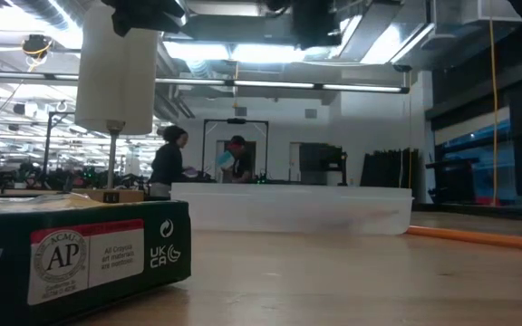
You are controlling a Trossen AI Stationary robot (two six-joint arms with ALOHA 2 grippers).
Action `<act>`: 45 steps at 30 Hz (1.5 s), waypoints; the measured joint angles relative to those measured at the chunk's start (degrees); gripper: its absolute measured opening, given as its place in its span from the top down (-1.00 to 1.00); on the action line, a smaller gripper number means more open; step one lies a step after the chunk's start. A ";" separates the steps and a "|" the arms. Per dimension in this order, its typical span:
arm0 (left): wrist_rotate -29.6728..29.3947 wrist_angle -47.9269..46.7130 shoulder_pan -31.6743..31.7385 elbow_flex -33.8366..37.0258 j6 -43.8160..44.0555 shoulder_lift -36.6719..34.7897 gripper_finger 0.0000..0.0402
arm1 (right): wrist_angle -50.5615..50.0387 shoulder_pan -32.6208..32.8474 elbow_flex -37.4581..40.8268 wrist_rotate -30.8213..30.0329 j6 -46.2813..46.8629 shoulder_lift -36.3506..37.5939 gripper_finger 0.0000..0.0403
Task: Pack school essentials
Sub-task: Put the orange pencil into the transparent supply box
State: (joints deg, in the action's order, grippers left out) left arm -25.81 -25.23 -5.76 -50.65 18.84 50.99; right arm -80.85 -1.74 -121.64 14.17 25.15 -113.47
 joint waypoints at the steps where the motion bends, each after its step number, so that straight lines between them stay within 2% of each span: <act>1: 0.92 -0.01 0.00 0.00 0.08 0.02 0.13 | -4.42 0.62 -1.58 -1.77 0.08 0.01 0.38; 3: 1.96 -0.01 -0.02 0.00 0.34 0.02 0.13 | -10.12 1.68 -3.47 -4.04 1.35 0.49 0.38; 7: 2.43 -0.07 0.00 0.00 0.53 -0.01 0.13 | -8.20 3.95 -3.16 -2.36 4.20 4.32 0.38; 9: 2.49 -0.58 0.00 0.00 0.55 0.02 0.13 | -9.42 5.77 -2.13 -3.98 6.39 6.34 0.38; 14: 2.61 -1.15 0.00 0.00 0.96 0.02 0.13 | -8.91 9.66 4.97 -5.97 12.14 14.17 0.38; 20: 2.58 -1.09 -0.01 0.00 2.09 0.01 0.13 | -7.89 15.37 20.12 -8.76 23.53 24.91 0.38; 26: 2.43 -1.16 -0.01 0.00 1.11 -0.01 0.13 | 1.49 21.46 37.57 -15.77 31.78 31.95 0.38; 33: 2.37 -1.12 -0.02 0.00 1.15 -0.01 0.13 | 17.76 24.45 49.99 -7.32 37.67 32.67 0.38; 39: 2.32 -1.11 -0.01 0.00 0.95 0.01 0.13 | 32.65 25.75 57.27 -8.08 44.29 32.52 0.38; 45: 2.26 -0.90 -0.01 0.00 0.22 -0.01 0.13 | 41.10 29.49 62.66 -8.52 48.90 32.41 0.38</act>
State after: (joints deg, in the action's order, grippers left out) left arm -23.55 -26.14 -5.77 -50.65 19.06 50.98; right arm -39.75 27.74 -58.97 5.64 74.05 -81.06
